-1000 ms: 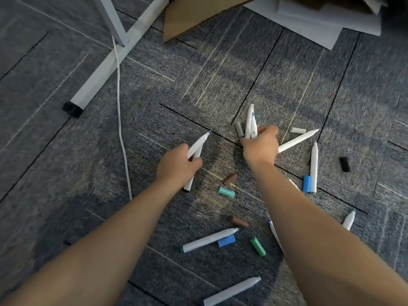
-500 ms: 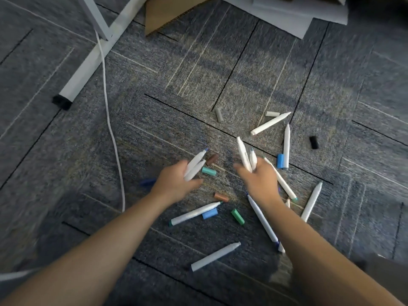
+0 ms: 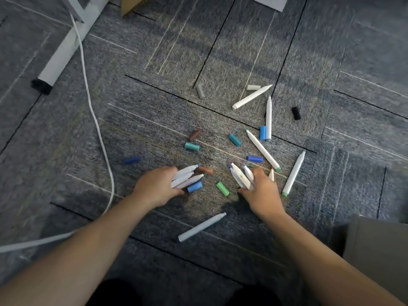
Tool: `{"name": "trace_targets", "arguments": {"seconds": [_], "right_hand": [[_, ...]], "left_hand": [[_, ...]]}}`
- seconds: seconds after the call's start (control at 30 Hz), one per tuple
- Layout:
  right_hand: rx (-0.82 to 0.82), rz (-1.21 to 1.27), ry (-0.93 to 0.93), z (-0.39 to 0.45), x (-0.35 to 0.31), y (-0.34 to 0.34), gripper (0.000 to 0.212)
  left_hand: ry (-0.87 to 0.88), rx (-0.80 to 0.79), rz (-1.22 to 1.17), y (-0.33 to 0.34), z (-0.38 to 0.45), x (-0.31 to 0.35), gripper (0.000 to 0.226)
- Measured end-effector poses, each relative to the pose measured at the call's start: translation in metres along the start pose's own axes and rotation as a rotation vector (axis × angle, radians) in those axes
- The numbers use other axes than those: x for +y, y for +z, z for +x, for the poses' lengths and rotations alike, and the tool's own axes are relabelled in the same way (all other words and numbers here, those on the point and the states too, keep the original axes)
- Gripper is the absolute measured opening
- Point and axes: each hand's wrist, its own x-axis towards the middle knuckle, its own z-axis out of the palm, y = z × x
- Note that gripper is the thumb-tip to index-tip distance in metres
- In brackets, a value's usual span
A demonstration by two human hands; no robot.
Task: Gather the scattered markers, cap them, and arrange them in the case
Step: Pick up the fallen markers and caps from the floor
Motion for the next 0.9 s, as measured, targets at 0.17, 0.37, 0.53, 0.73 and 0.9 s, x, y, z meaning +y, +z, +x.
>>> {"name": "trace_targets", "arguments": {"seconds": [0.17,0.37,0.53,0.73,0.9], "right_hand": [[-0.005,0.027,-0.044,0.001,0.0,-0.001,0.024],[0.069,0.172,-0.013,-0.015,0.018,-0.008,0.021],[0.15,0.224,0.125,-0.019,0.037,-0.019,0.044],[0.166,0.245,0.194,-0.014,0.039,-0.018,0.031],[0.145,0.164,0.168,-0.012,0.034,-0.01,0.024]], "left_hand": [[-0.005,0.036,-0.026,0.003,-0.011,0.004,0.03],[0.021,-0.02,-0.248,0.026,-0.032,0.023,0.04],[0.048,-0.101,-0.094,0.039,-0.04,0.04,0.051],[0.081,-0.119,0.092,0.05,-0.043,0.044,0.044],[0.079,-0.114,0.07,0.049,-0.04,0.045,0.029]]}}
